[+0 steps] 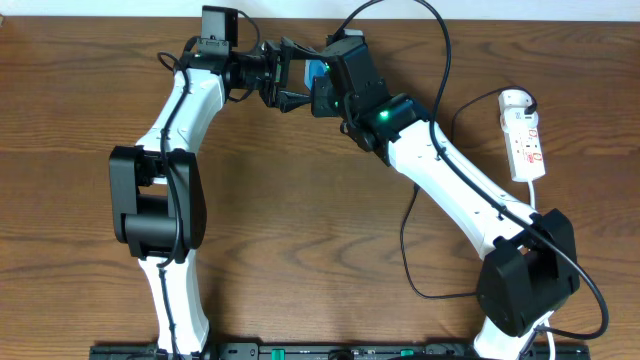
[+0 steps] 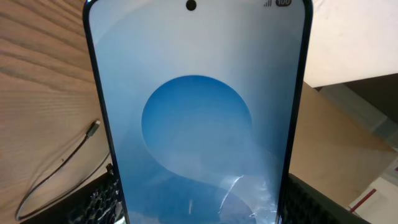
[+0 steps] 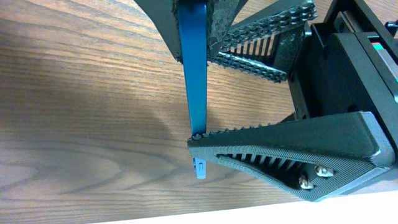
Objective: Plug charger to phone and switch on socket
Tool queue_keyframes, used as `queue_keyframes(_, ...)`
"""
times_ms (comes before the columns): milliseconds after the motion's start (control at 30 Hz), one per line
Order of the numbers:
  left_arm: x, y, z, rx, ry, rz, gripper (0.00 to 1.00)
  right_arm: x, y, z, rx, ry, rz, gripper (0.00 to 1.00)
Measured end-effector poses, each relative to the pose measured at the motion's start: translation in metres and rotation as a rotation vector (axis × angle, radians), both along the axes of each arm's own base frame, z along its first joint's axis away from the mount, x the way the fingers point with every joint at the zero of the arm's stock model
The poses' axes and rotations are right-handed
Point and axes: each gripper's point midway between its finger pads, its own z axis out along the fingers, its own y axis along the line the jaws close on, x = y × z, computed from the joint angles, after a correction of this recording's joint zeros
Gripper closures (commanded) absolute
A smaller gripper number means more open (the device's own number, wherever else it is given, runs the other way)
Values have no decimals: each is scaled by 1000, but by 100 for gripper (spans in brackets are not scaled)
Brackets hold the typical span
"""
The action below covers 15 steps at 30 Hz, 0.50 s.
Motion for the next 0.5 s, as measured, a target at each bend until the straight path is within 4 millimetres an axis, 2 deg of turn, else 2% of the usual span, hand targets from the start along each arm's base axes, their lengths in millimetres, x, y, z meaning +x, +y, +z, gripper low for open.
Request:
queue_keyframes(67, 0, 0, 0, -3, 0, -1, 0, 0, 0, 0, 7, 1, -5, 99)
queue_keyframes(300, 7, 4, -6, 46, -8, 40, 2, 12, 3, 4, 90, -13, -51, 99)
queue_keyframes(500, 11, 4, -8, 71, -21, 60, 2, 19, -1, 5, 266, 62, -161, 99)
